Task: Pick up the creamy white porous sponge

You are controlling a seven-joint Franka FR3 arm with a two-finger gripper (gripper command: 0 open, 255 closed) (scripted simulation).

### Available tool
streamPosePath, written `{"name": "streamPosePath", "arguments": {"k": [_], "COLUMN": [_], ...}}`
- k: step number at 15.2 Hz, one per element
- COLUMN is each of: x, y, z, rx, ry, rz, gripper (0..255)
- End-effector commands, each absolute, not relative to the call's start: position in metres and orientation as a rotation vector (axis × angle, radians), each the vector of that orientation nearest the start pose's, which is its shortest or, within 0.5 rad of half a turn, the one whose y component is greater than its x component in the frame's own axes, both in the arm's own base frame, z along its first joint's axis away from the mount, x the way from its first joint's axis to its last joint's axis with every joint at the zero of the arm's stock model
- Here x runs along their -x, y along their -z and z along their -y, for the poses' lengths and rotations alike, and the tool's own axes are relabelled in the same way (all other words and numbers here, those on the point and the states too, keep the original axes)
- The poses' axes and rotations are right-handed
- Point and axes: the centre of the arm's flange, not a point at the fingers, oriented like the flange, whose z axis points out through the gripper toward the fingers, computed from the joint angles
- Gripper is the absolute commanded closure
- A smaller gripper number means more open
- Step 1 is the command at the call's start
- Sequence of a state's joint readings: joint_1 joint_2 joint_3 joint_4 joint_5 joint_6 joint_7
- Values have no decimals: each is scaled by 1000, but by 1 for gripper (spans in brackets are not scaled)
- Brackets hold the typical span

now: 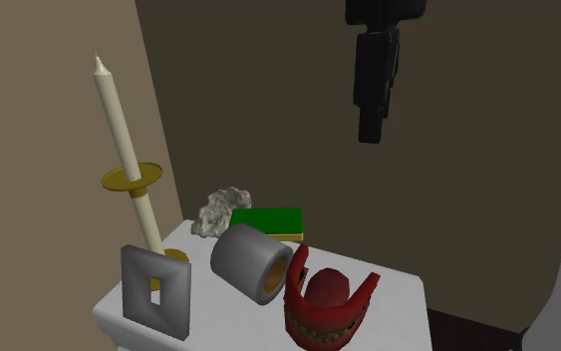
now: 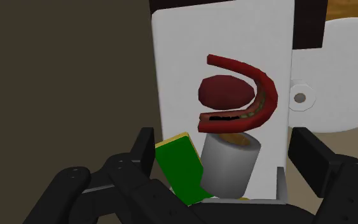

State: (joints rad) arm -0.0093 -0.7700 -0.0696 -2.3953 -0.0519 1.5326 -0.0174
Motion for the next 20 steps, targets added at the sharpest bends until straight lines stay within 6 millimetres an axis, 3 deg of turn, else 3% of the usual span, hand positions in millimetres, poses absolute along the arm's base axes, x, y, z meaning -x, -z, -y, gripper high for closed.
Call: {"name": "streamPosePath", "arguments": {"k": [1,11,20], "x": [-304,-390,-475], "y": [-563,-482,-414], "z": [35,60,58], "rx": [3138,3169,3106], "ry": [-147,-59,25], "rz": [-61,503,1018], "gripper": [0,0,0]}}
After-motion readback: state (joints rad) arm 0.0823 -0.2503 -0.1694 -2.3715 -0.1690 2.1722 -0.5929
